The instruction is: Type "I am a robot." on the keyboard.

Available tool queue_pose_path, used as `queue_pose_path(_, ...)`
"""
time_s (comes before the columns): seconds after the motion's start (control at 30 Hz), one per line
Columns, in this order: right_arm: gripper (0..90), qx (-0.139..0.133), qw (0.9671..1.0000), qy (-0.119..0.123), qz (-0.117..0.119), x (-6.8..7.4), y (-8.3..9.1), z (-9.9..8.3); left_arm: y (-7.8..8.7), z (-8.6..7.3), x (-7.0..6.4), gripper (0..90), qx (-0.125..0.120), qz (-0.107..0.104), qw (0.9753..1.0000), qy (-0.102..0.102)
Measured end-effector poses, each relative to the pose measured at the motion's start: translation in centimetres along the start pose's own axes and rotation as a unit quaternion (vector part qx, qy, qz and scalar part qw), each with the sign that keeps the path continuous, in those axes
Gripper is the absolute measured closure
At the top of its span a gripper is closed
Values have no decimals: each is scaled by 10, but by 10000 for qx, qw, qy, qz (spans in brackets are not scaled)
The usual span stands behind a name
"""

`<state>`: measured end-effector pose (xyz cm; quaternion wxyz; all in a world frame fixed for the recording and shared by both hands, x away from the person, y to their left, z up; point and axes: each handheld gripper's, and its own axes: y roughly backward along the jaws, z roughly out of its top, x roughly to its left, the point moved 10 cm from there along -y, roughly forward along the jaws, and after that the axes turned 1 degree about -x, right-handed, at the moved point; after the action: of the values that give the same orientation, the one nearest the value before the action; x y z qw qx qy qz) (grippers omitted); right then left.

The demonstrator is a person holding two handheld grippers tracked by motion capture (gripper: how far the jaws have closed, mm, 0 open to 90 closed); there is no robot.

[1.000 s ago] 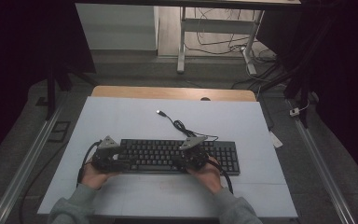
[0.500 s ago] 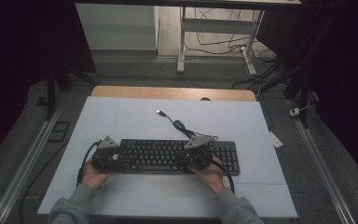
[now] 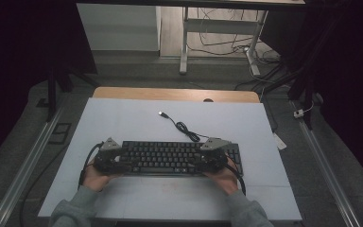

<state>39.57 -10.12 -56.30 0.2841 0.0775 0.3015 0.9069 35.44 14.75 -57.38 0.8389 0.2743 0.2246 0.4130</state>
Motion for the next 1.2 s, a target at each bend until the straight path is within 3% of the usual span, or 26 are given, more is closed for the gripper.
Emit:
queue_pose_path(0.53, 454, -129, 9987, -240, -424, -30, 46, -28, 9, -10, 3, 306, -7, 65, 9999, 78)
queue_pose_path(0.7, 440, -70, 9982, -245, -546, -35, 62, -42, 15, -15, 2, 307, -60, 97, 9999, 63)
queue_pose_path(1.1, 413, -250, 9950, -497, -832, -50, 110, -74, 31, -33, 0, 307, -114, 119, 9998, 82)
queue_pose_path(1.2, 403, -234, 9947, -502, -861, -52, 114, -80, 33, -38, -1, 308, -106, 110, 9999, 74)
